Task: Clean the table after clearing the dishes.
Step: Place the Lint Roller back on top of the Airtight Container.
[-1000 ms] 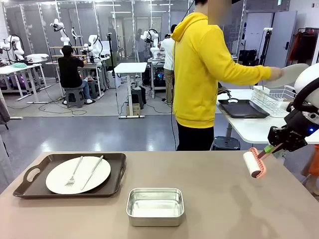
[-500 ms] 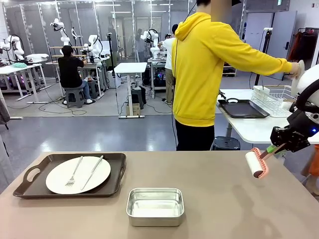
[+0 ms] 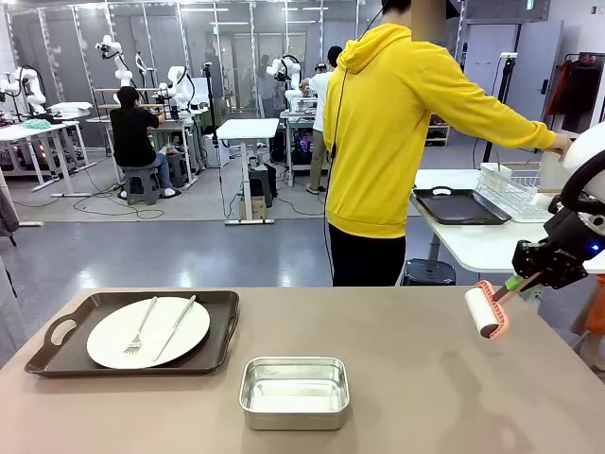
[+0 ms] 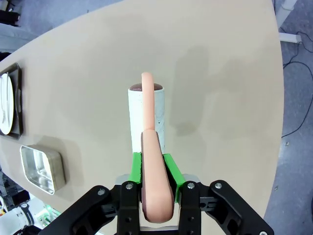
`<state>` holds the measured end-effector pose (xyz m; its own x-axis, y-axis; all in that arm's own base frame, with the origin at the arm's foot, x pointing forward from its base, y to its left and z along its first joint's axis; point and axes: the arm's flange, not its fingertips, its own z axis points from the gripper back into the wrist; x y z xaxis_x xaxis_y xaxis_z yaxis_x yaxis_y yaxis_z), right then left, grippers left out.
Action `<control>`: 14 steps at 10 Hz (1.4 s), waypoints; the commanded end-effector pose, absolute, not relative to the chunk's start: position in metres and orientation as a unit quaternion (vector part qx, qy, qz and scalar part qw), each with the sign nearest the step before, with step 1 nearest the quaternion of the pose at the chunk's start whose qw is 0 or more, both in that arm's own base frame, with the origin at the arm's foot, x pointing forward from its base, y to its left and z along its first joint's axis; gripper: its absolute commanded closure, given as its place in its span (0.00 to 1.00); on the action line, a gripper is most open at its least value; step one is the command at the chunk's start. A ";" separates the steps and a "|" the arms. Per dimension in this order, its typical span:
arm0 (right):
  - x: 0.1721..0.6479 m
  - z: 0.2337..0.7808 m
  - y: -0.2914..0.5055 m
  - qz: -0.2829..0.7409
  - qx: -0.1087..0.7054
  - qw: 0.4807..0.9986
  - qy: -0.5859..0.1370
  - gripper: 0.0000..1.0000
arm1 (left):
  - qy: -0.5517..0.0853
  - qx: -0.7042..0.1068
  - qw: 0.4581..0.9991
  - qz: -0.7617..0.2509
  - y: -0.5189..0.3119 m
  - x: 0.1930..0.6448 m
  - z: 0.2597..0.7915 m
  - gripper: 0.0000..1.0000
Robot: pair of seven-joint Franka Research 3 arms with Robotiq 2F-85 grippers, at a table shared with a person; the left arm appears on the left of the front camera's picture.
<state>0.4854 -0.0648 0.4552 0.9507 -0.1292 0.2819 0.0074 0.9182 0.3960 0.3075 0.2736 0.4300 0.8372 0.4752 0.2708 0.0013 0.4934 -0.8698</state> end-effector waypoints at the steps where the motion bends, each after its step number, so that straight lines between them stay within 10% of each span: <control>1: 0.486 0.456 -0.063 -0.030 0.208 0.965 -0.160 0.78 | -0.248 -0.487 0.826 0.139 0.274 0.305 0.433 0.00; 9: 0.485 0.455 -0.065 -0.035 0.199 0.967 -0.153 0.78 | -0.248 -0.487 0.826 0.139 0.274 0.305 0.433 0.00; 14: 0.473 0.539 0.032 0.253 0.099 0.946 -0.177 0.78 | -0.248 -0.487 0.826 0.139 0.274 0.305 0.433 0.00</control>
<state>0.4721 0.0163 0.5290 0.8680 0.3306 0.3705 -0.3998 0.9078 0.1267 0.3076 0.2736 0.4300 0.8372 0.4751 0.2708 0.0013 0.4934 -0.8698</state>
